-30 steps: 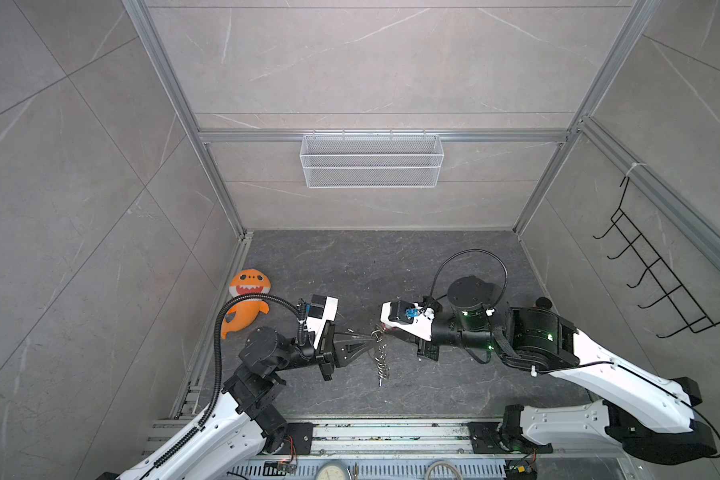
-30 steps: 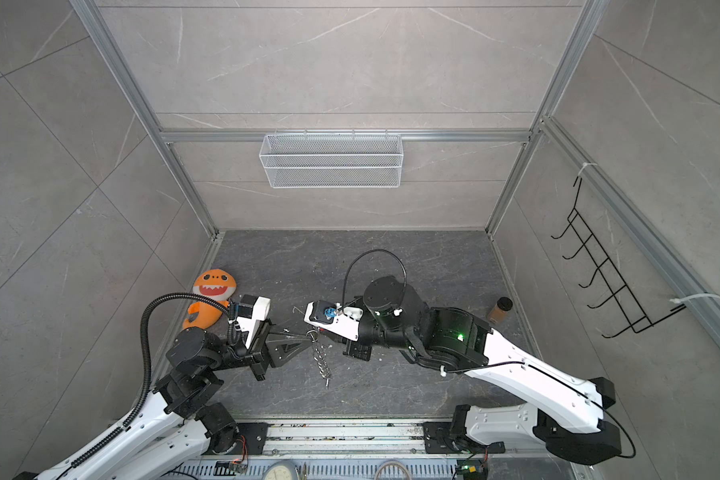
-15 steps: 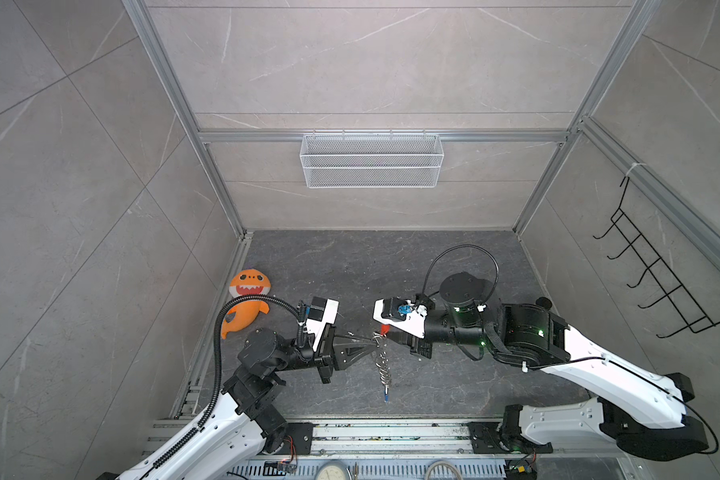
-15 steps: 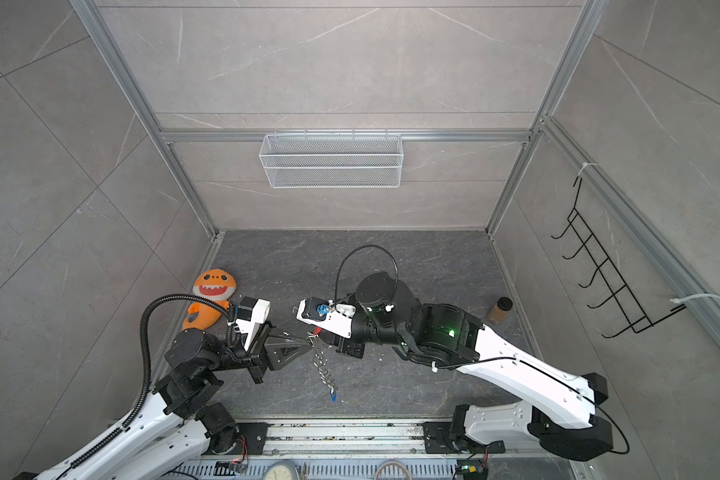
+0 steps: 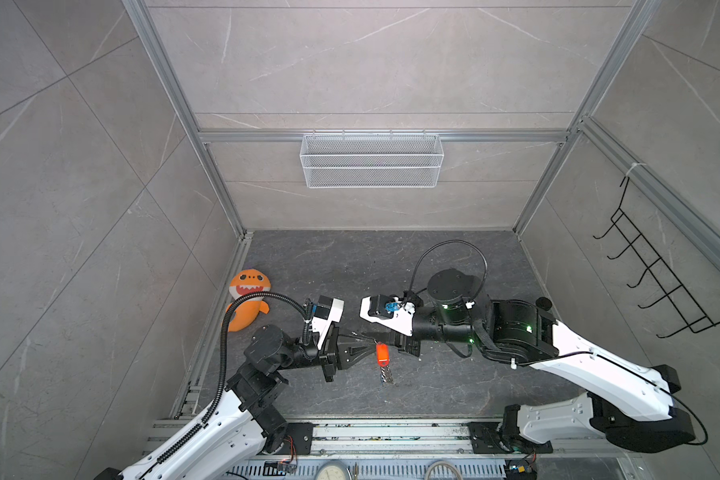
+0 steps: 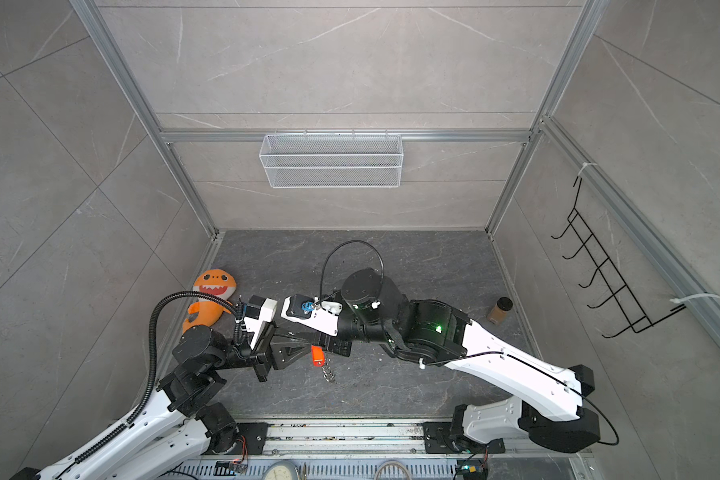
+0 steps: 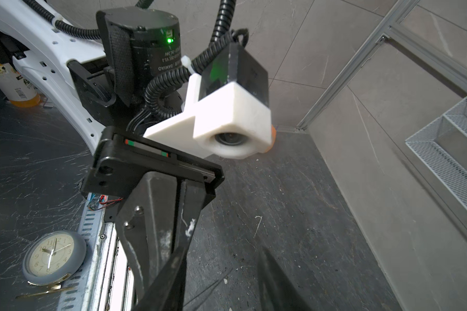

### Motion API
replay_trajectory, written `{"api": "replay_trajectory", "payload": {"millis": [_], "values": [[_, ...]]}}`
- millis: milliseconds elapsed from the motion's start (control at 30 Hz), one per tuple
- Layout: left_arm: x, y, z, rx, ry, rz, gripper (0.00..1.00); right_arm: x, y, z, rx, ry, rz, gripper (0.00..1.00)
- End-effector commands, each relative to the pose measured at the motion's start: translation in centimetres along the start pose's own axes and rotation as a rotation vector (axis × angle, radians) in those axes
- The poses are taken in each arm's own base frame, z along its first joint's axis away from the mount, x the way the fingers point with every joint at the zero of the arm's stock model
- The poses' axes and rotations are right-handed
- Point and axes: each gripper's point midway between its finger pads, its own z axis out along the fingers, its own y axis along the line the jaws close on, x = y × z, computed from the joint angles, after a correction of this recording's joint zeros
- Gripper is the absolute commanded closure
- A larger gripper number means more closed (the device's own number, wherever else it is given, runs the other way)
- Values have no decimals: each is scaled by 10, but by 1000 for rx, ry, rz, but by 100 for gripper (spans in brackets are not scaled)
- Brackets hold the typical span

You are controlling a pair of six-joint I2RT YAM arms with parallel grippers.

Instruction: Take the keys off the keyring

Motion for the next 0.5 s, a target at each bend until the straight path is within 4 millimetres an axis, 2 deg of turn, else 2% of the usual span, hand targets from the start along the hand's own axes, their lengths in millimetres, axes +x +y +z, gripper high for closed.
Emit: {"api": "replay_trajectory", "payload": {"millis": [0,300,467], "values": [[-13,-11,-3,31,-51,50,100,-8,-4,0,22,-14,15,52],[-14,-11,-6,19,-82,74,100,-35,-7,-7,36,-87,11,46],[-18,-10,-10,2,-113,92,100,-49,-13,-17,63,-145,29,45]]}}
